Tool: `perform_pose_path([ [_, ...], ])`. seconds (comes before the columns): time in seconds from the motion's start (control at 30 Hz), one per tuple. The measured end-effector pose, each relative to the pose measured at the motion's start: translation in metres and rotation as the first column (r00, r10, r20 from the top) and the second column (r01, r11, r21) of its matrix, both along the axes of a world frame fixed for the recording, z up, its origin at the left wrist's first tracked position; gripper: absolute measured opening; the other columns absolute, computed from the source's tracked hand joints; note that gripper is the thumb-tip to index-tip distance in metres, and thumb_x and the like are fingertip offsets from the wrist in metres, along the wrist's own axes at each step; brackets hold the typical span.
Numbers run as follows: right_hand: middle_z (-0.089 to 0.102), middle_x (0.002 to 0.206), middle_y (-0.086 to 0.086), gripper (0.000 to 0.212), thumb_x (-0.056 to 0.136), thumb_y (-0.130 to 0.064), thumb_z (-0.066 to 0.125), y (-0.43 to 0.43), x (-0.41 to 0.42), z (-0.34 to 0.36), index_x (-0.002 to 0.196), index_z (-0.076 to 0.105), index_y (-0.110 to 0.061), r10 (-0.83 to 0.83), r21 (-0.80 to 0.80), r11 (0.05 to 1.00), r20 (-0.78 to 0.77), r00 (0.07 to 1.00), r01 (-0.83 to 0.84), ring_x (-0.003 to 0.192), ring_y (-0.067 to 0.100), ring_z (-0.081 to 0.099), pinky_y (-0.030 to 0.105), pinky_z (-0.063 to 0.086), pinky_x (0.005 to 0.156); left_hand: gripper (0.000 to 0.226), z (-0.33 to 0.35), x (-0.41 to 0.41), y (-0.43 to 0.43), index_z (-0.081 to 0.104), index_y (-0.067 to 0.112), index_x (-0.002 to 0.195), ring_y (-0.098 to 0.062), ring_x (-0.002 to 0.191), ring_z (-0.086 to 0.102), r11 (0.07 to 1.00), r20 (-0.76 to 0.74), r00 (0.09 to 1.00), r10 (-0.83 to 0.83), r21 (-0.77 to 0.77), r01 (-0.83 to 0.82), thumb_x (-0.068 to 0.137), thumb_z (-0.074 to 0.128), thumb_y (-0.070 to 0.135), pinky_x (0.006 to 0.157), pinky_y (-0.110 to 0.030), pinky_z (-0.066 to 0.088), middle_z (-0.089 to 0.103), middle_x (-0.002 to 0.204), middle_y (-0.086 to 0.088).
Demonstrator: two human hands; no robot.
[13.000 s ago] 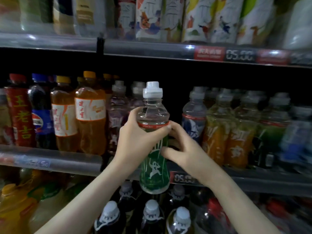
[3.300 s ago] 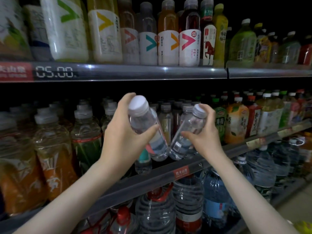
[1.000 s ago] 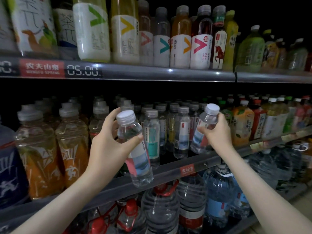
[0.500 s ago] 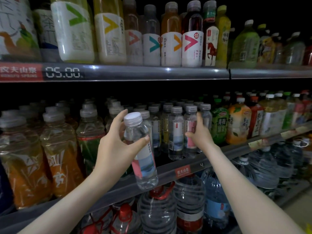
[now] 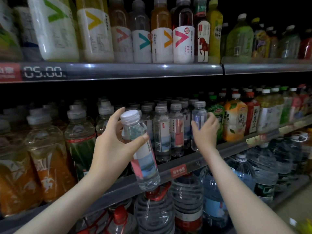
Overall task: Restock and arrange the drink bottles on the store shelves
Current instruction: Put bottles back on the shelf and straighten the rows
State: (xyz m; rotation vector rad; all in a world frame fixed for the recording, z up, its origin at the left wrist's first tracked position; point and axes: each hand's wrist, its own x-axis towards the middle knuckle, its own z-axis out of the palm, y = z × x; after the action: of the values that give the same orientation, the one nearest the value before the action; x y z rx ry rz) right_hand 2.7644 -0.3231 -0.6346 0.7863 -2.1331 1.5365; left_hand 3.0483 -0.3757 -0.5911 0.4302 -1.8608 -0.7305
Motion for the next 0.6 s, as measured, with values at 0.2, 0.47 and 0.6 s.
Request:
perform_pose_path([
  [0.2, 0.055, 0.124, 0.018, 0.057, 0.082, -0.02, 0.074, -0.004, -0.041, -0.009, 0.126, 0.042, -0.004, 0.074, 0.158, 0.979, 0.32, 0.945, -0.13, 0.109, 0.034, 0.058, 0.039, 0.048, 0.086, 0.084, -0.003, 0.006, -0.008, 0.034, 0.04, 0.142, 0.018, 0.098, 0.048, 1.0, -0.004, 1.0, 0.015, 0.012, -0.015, 0.071, 0.08, 0.031, 0.071, -0.002, 0.041, 0.044, 0.103, 0.04],
  [0.47, 0.057, 0.107, 0.013, 0.042, 0.078, -0.02, 0.078, 0.02, -0.028, -0.039, 0.106, 0.05, -0.008, 0.076, -0.244, 0.969, 0.198, 0.977, -0.026, 0.095, 0.026, 0.059, 0.036, 0.05, 0.079, 0.082, -0.007, 0.008, -0.013, 0.039, 0.035, 0.141, 0.007, 0.113, 0.052, 0.999, -0.061, 0.998, 0.015, 0.046, -0.012, 0.071, 0.08, 0.031, 0.073, 0.0, 0.044, 0.056, 0.121, 0.023],
  [0.6, 0.056, 0.095, 0.006, 0.036, 0.079, -0.015, 0.078, 0.05, -0.004, -0.032, 0.097, 0.047, -0.013, 0.098, -0.443, 0.895, 0.087, 0.991, -0.049, 0.088, 0.011, 0.058, 0.018, 0.044, 0.077, 0.082, -0.013, -0.002, -0.002, 0.036, 0.034, 0.142, 0.029, 0.098, 0.045, 0.998, -0.071, 0.997, -0.036, 0.053, 0.04, 0.073, 0.079, 0.028, 0.07, 0.005, 0.038, 0.047, 0.112, 0.036],
])
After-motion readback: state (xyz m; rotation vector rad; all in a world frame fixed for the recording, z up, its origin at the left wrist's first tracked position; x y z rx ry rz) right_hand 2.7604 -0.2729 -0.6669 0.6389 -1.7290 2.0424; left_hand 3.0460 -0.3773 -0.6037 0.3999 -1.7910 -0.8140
